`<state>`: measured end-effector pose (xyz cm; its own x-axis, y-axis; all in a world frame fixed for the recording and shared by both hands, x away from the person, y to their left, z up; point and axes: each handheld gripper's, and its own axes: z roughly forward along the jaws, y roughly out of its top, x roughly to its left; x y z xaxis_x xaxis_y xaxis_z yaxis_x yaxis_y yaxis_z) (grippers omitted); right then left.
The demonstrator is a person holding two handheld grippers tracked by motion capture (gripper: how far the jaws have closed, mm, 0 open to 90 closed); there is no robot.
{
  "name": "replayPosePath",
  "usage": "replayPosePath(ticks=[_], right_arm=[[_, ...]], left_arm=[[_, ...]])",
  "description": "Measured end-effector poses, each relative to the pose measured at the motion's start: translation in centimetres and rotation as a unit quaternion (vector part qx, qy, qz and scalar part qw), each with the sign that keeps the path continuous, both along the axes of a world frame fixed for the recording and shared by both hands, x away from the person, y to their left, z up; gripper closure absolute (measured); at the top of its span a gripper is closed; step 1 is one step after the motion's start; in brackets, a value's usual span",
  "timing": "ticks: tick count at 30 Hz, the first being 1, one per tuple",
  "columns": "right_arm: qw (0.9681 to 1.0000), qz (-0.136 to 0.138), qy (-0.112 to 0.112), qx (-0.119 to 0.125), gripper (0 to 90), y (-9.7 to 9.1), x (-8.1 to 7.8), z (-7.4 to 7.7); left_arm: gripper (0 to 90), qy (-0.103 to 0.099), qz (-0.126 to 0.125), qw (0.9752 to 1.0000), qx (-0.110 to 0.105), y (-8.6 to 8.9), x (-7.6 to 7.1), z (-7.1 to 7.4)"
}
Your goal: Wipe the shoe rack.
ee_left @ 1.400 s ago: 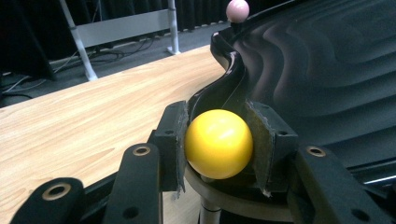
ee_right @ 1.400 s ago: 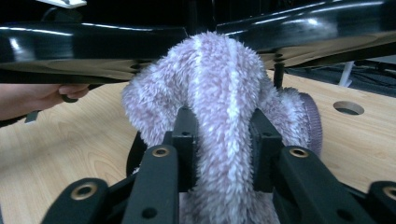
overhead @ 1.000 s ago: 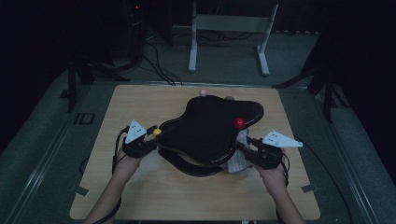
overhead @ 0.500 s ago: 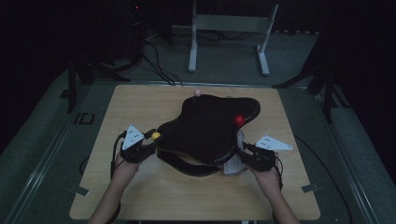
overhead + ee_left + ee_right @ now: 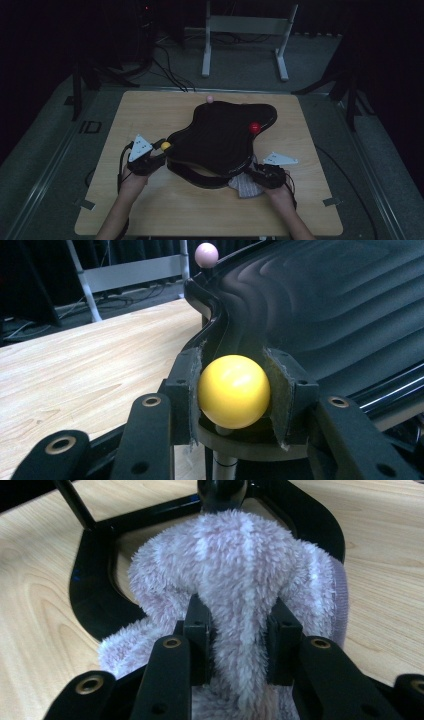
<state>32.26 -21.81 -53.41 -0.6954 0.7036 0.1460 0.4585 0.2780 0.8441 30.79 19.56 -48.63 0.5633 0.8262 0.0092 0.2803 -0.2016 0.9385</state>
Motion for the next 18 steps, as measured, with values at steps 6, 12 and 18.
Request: replayPosePath(ticks=[6,12,18], right_arm=[[0.9983,-0.004,-0.048,0.032,66.4,-0.4,-0.7,3.3],[0.9888,0.005,-0.118,0.091,60.0,-1.1,-1.1,7.1],[0.9861,0.012,-0.139,0.091,58.7,-0.8,-0.8,8.2]], left_arm=[[60.2,0.001,-0.002,1.0000,0.001,0.0,0.1,0.0],[60.2,0.001,-0.003,1.0000,0.001,0.1,0.1,0.0],[60.2,0.002,-0.004,1.0000,0.001,0.0,0.1,0.1]])
